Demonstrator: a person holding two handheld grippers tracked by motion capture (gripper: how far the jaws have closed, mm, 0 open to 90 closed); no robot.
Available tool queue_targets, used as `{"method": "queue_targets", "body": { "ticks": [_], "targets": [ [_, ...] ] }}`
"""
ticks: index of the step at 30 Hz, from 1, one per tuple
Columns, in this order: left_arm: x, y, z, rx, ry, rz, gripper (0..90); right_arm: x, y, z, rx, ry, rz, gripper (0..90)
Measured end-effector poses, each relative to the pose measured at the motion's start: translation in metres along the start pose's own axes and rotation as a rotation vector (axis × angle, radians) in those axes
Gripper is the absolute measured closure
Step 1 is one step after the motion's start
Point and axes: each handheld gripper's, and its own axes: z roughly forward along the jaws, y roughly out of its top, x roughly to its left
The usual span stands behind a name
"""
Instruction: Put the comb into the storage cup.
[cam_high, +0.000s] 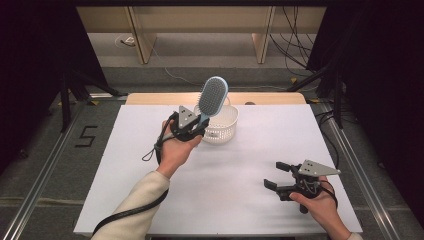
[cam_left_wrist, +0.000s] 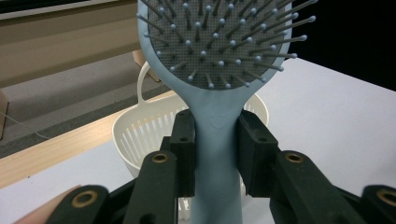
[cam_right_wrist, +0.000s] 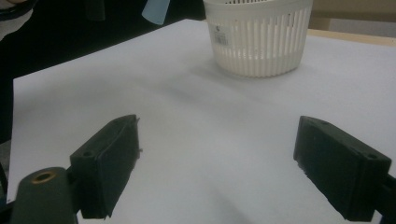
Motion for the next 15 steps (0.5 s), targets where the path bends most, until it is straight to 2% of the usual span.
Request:
{"method": "queue_targets", "body": {
  "ticks": [15],
  "targets": [
    [0.0018,0.0062,0.0048,-0.009,0.001,0.001,69.5,0.0001,0.0,0.0,0.0,0.0,-0.001,15.3]
  ]
}}
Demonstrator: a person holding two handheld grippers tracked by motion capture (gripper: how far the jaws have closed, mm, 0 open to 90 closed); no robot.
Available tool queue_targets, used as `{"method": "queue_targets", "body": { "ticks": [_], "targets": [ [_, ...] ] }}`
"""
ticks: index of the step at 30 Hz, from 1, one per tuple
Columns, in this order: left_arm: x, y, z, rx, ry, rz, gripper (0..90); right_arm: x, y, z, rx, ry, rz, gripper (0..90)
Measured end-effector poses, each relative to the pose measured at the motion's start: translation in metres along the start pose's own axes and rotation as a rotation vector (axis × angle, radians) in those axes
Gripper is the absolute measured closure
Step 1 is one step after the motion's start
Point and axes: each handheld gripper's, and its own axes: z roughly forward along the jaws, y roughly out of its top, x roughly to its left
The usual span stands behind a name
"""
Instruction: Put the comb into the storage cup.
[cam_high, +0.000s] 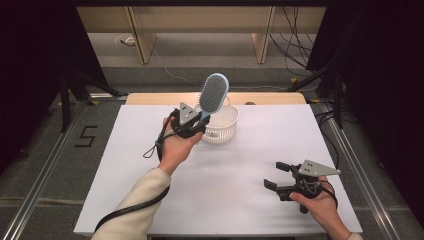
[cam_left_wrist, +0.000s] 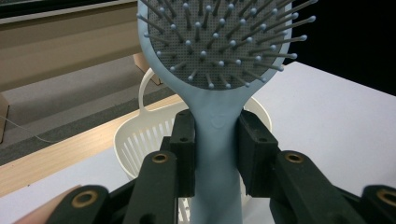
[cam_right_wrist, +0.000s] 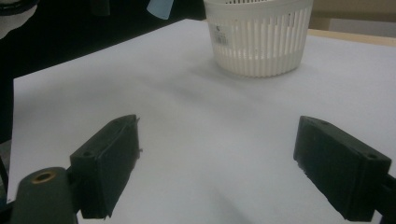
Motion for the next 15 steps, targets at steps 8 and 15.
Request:
{"method": "queue_targets", "body": {
  "ticks": [8,15],
  "targets": [
    [0.002,0.003,0.0016,-0.012,0.003,-0.012,69.5,0.0,-0.0001,0.0001,-0.001,0.001,0.0,15.3],
    [0.0022,0.0048,0.0034,-0.016,0.007,-0.016,69.5,0.0001,0.0,0.0001,-0.001,0.001,0.0,15.3]
  ]
}}
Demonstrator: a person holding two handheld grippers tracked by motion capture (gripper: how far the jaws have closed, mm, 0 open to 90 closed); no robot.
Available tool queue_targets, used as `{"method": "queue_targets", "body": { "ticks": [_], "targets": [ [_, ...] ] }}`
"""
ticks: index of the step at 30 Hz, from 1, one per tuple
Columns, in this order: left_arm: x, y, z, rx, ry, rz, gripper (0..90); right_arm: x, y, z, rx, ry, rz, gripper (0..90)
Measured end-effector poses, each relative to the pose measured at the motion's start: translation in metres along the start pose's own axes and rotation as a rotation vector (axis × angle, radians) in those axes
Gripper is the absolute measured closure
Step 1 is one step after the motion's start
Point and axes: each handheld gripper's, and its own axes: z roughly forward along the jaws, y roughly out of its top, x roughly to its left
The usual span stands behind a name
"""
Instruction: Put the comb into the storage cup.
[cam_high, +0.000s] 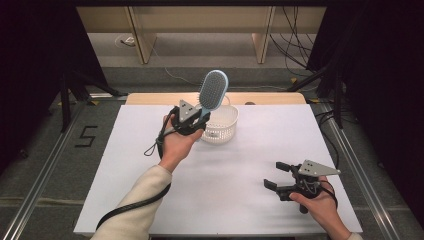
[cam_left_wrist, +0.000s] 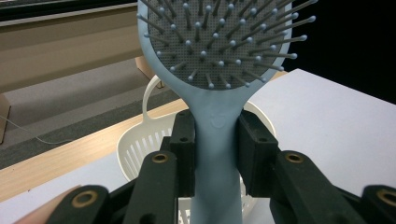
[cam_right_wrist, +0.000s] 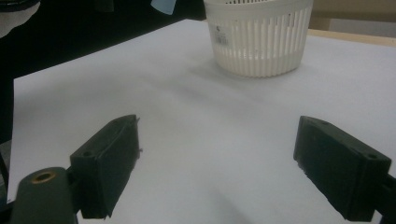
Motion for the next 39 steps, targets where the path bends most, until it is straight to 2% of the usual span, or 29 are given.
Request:
{"method": "queue_targets", "body": {
  "ticks": [21,39],
  "targets": [
    [-0.001,0.002,0.006,-0.001,-0.004,-0.013,69.5,0.0,0.0,0.0,0.001,0.001,0.0,15.3],
    [-0.002,0.006,0.011,-0.003,0.0,-0.007,69.5,0.0,0.0,0.0,0.001,0.002,0.0,15.3]
  ]
}}
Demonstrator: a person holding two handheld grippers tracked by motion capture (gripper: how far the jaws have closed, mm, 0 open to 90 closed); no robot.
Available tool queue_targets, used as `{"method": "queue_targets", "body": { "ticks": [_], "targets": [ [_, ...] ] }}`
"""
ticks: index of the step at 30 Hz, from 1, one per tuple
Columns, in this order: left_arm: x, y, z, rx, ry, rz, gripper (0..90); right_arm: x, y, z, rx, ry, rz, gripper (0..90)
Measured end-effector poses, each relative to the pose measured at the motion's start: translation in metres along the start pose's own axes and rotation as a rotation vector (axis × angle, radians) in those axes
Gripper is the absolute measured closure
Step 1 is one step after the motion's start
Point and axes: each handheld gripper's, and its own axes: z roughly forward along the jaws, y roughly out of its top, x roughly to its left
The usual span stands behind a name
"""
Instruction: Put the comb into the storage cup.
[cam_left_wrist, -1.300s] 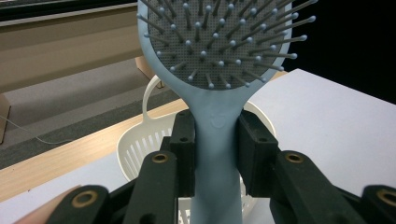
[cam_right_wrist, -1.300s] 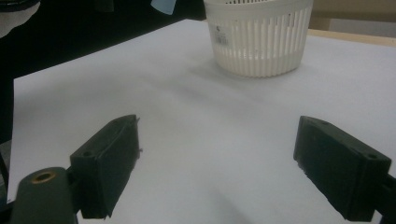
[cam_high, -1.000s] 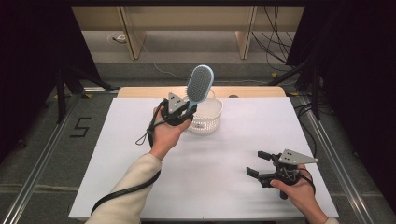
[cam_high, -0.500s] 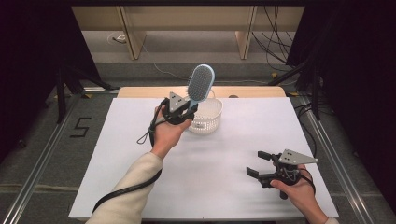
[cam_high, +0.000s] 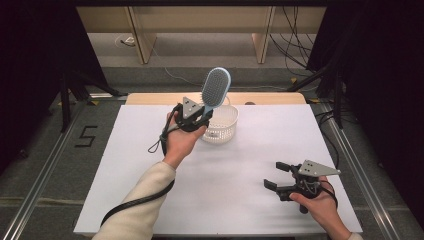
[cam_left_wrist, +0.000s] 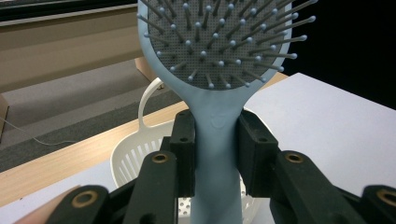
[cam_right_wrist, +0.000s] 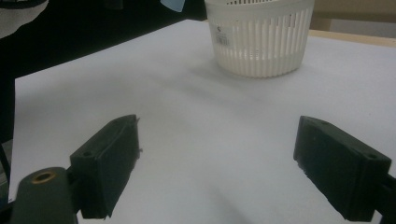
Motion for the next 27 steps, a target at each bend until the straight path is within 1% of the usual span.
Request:
{"method": "queue_targets", "body": {
  "ticks": [27],
  "targets": [
    [-0.002,0.0027,0.0068,0.0,-0.004,0.009,69.5,0.0001,0.0002,0.0,-0.001,0.002,0.0,15.3]
  ]
}}
